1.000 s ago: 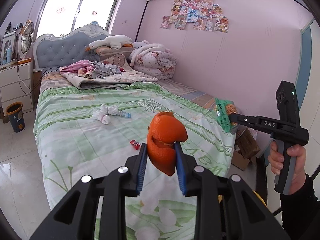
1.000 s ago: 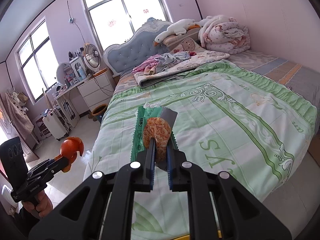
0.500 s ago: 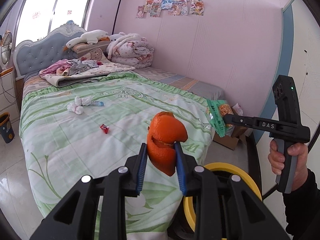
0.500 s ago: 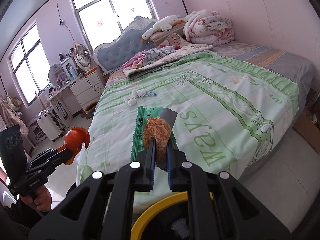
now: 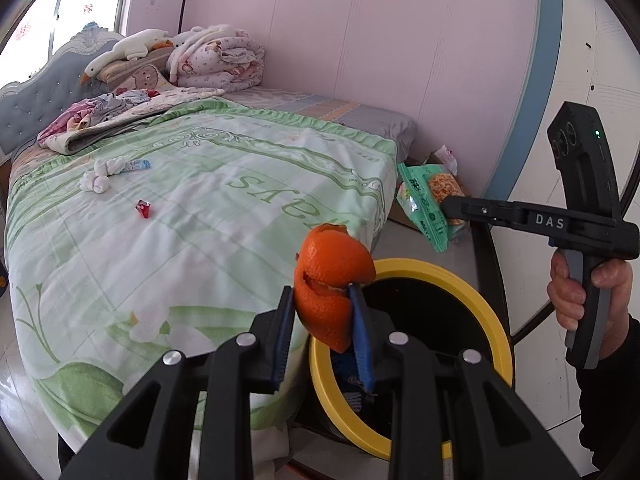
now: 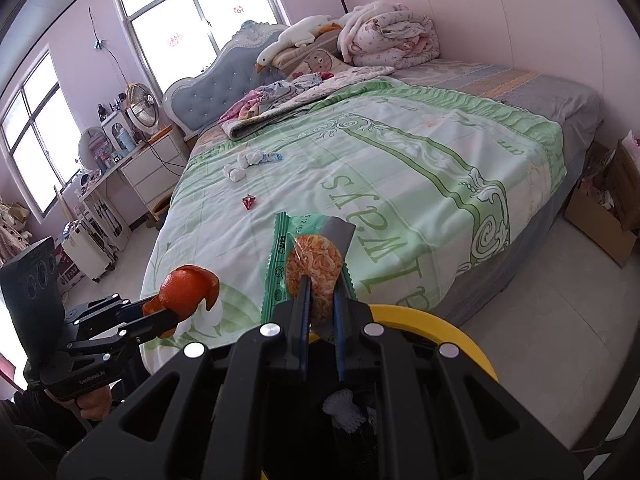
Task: Collect trash
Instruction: 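Lift and carry the snack wrapper and orange peel over the bin, then move both open tools back to the tissues and plastic bottle on the bed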
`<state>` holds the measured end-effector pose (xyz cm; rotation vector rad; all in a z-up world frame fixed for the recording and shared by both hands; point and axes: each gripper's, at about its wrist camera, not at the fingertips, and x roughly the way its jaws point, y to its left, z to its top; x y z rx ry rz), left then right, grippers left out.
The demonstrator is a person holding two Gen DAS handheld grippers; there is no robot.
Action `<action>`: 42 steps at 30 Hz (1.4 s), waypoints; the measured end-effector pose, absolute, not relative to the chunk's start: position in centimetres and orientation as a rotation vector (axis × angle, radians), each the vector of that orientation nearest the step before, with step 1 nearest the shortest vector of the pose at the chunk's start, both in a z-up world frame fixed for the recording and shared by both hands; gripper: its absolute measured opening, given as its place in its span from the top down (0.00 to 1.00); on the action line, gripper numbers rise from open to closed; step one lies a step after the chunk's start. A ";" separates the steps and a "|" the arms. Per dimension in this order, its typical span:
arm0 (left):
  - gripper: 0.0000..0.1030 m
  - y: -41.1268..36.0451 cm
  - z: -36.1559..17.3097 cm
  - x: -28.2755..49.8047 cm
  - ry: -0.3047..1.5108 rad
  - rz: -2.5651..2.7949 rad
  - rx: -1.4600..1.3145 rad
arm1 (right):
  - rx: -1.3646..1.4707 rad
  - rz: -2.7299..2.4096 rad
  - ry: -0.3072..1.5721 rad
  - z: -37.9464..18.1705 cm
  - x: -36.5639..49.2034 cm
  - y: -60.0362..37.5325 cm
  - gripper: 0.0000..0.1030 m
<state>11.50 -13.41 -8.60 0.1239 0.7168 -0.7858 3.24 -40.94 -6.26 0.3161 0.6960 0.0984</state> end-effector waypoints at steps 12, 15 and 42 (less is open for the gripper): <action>0.75 -16.8 -11.5 9.8 0.840 -0.854 0.196 | 0.325 0.066 0.810 -9.7 0.6 -42.5 0.90; 0.75 -17.5 -12.1 9.2 0.858 -0.871 0.215 | 0.326 0.065 0.847 -10.5 -0.1 -42.7 0.90; 0.51 -17.7 -11.6 8.8 0.850 -0.933 0.211 | 0.394 -0.023 0.930 -12.2 -0.2 -44.9 0.63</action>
